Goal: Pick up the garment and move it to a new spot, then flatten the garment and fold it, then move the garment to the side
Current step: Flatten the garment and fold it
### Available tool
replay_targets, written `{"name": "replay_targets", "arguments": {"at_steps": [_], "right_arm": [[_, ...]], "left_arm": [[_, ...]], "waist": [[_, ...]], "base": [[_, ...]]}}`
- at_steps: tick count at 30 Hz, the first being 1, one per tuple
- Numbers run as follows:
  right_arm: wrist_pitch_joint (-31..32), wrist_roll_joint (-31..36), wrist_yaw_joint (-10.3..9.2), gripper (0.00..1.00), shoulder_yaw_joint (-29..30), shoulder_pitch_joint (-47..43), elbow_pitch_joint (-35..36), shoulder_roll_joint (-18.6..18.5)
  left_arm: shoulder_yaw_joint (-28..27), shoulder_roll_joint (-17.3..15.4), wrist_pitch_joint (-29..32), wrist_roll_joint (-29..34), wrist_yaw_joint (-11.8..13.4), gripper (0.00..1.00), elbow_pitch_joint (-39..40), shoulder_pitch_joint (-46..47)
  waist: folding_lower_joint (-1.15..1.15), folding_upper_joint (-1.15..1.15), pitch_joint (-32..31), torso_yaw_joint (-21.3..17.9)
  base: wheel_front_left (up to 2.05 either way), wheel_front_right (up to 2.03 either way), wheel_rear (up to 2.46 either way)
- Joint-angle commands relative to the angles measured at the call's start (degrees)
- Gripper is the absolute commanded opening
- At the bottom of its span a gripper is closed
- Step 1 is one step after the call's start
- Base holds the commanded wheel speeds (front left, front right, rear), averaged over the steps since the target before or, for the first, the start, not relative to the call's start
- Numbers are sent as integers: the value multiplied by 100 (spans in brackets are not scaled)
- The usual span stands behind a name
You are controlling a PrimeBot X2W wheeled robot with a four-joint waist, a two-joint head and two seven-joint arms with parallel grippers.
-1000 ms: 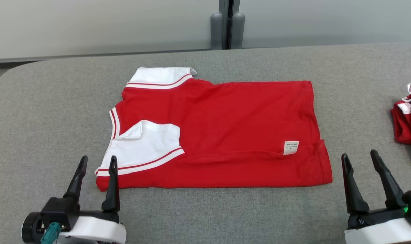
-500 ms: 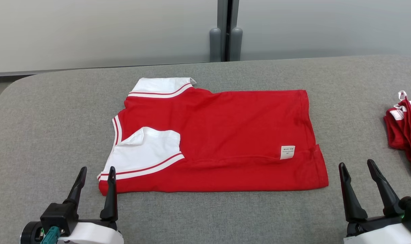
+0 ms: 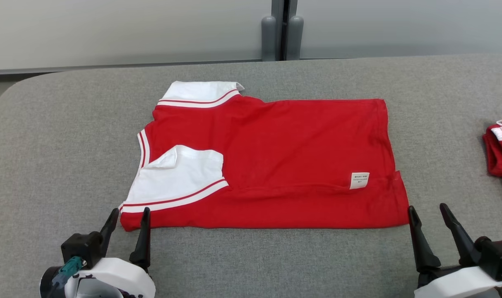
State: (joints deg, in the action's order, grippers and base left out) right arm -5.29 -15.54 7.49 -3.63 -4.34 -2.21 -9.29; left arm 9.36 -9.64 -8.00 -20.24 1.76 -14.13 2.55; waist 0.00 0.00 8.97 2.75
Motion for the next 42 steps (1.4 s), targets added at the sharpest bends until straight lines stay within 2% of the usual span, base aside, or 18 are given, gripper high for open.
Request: {"name": "replay_targets", "arguments": {"at_steps": [1,13,14,15,16,17,18,25,31,42], "right_arm": [[-47,-77,0,100,-50,150,-218,-36],[-278,-622,0,100,-420,1018,-2027,90],[-299,-686,0,100,-467,1076,-2128,92],[-295,-761,0,72,-538,1119,-2226,103],[-328,-794,0,42,-574,1166,-2303,86],[-369,-847,0,20,-602,1213,-2356,77],[-384,-909,0,0,-652,1246,-2406,77],[-561,-1144,-1,0,-789,1326,-2385,-69],[-544,-1270,-1,0,-766,914,-2029,-184],[8,-1325,-6,0,-248,-398,-1396,-163]], "left_arm": [[-32,26,45,-122,-77,100,-226,169],[-159,210,95,-756,-539,100,-1671,924],[-149,205,73,-771,-577,85,-1754,966],[-130,199,45,-780,-602,54,-1806,1007],[-109,199,15,-801,-638,16,-1863,1047],[-83,185,-31,-783,-668,0,-1900,1082],[-68,169,-71,-765,-680,0,-1936,1106],[-111,46,-359,-768,-708,0,-1905,1107],[-108,15,-383,-825,-677,0,-1544,714],[-1,18,301,-1026,-386,0,-449,-659]], "waist": [[0,0,136,13],[0,0,564,39],[0,0,578,42],[0,0,595,46],[0,0,608,50],[0,0,619,56],[0,0,628,63],[0,0,600,68],[0,0,383,108],[0,0,-207,130]], "base": [[0,0,0],[0,0,0],[0,0,0],[0,0,0],[0,0,0],[0,0,0],[0,0,0],[0,0,0],[0,0,0],[0,0,0]]}}
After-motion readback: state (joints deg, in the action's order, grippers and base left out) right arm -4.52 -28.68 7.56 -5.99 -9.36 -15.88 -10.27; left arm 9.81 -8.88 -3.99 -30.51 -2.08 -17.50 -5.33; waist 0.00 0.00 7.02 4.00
